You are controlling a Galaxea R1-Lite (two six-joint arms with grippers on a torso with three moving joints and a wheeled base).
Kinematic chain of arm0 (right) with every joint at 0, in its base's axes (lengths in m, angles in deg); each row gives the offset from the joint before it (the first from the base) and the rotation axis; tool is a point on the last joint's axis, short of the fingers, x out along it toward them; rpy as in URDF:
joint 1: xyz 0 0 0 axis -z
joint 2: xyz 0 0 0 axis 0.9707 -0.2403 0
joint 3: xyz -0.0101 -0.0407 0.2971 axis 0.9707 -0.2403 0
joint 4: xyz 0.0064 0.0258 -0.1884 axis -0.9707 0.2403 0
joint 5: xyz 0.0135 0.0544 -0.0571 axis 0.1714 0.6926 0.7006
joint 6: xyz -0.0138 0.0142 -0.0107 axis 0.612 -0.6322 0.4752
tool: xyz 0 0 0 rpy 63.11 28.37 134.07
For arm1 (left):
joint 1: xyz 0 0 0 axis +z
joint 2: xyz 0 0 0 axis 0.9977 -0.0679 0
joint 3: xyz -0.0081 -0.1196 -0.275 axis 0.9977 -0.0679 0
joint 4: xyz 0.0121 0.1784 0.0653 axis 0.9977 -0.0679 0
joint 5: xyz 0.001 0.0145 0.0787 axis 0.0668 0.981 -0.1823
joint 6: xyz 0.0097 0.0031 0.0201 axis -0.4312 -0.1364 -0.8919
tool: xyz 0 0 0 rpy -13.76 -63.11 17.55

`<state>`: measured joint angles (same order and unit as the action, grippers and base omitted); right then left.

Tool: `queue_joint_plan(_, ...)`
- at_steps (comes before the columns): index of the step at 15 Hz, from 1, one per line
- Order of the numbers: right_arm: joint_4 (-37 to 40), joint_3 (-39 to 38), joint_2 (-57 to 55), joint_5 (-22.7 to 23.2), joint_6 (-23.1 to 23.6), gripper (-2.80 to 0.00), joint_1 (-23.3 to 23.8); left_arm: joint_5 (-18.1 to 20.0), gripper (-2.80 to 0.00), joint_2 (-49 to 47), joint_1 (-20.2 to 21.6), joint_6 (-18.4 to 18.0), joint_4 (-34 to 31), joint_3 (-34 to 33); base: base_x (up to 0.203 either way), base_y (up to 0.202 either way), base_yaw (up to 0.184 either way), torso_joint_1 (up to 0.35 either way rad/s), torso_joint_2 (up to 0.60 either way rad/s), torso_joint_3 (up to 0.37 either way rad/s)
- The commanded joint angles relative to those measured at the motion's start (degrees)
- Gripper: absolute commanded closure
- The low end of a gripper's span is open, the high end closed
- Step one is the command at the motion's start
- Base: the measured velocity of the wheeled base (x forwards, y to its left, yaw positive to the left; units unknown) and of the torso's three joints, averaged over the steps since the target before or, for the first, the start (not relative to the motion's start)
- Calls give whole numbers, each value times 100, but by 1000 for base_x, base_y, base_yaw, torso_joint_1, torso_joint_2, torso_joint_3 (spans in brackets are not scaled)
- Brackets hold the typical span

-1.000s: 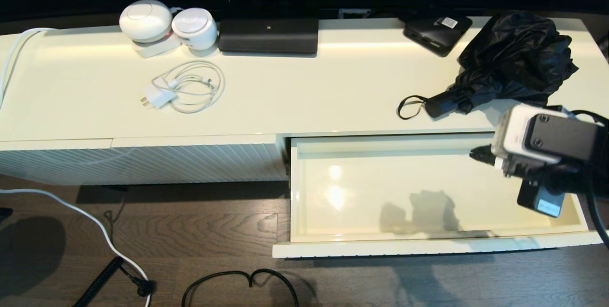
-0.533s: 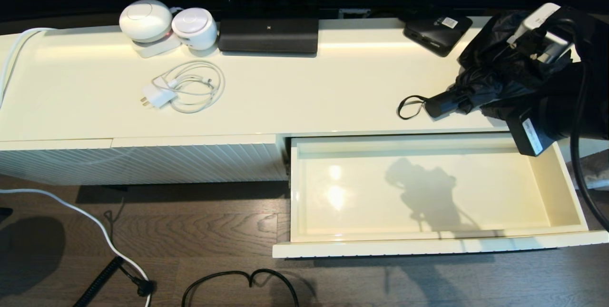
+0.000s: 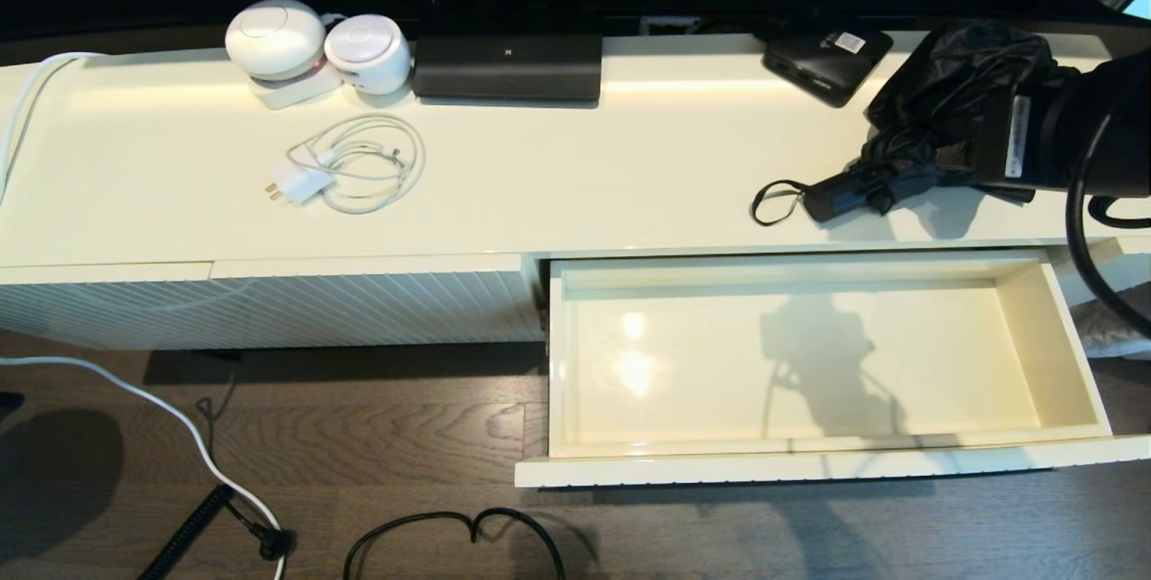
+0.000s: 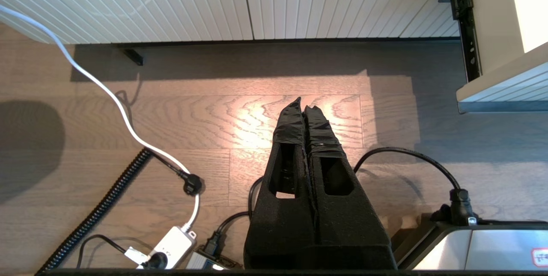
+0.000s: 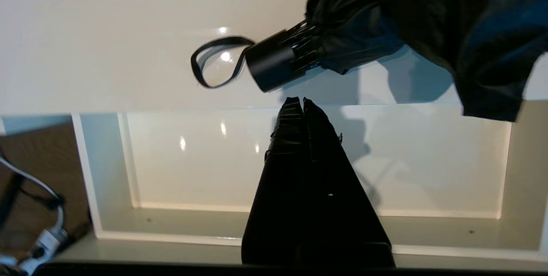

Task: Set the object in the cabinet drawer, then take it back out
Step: Put the umbrella in the drawer

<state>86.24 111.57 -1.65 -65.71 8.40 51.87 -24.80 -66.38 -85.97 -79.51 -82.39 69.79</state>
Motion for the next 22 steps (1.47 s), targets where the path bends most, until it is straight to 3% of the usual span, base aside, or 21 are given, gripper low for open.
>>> queue_joint_plan(1,138,382,-141,-526,-989,0,7,-1,0,10,2,-1,2,-2,0,0,0,0,0,0)
queue_joint_plan(5,219,451,-503,-1548,-2351,0,-111,-1,0,10,-1,4,2,-1,0,0,0,0,0,0)
queue_joint_plan(10,943,548,-535,-1807,-3502,0,-553,-1,0,10,-5,4,2,-2,0,0,0,0,0,0)
queue_joint_plan(11,996,602,-534,-1824,-3618,-280,-680,-1,0,10,-3,-2,2,-2,0,0,0,0,0,0)
queue_joint_plan(15,1169,759,-668,-1856,-4140,-280,-789,-1,0,10,3,4,2,-2,0,0,0,0,0,0)
queue_joint_plan(22,1180,967,-1317,-1952,-4938,-280,-353,-1,0,10,4,4,2,-2,0,0,0,0,0,0)
